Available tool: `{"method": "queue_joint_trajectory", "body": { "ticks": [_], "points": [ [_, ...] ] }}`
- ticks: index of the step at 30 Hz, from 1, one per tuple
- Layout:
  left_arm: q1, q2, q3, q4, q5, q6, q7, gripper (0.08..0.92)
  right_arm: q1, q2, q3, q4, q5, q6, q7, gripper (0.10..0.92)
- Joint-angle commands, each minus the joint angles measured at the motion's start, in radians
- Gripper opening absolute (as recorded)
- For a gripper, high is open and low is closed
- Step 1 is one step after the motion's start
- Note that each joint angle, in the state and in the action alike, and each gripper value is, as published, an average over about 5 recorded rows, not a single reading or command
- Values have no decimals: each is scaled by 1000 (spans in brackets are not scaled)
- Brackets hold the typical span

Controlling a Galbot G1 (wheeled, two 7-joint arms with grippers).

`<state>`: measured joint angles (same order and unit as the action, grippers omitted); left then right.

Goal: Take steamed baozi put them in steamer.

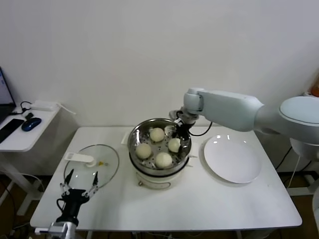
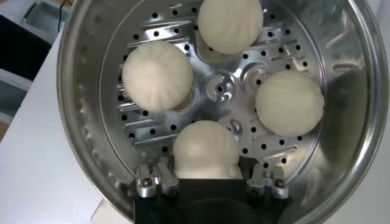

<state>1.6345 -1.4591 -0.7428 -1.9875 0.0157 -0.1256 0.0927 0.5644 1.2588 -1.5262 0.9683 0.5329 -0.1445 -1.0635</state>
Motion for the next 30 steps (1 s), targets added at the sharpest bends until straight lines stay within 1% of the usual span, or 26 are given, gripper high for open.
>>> {"method": "queue_joint_trajectory", "body": {
  "ticks": [1,5,11,20,30],
  "points": [
    [-2,2,0,5,-1,1,0,823,-19,12,5,-23,-5,2,2,692],
    [-5,2,0,7,-1,1,0,823,-22,15,9,-28,-1,3,2,707],
    [-8,3,1,7,-1,4,0,823,-12,15,13,-26,13,3,-7,812],
    [-12,1,4,7,-6,10,0,823,59,-8,7,19,61,8,-30,823],
    [-14,-2,6,2,-5,16,0,823,140,-93,7,103,92,24,-40,823]
  ]
}}
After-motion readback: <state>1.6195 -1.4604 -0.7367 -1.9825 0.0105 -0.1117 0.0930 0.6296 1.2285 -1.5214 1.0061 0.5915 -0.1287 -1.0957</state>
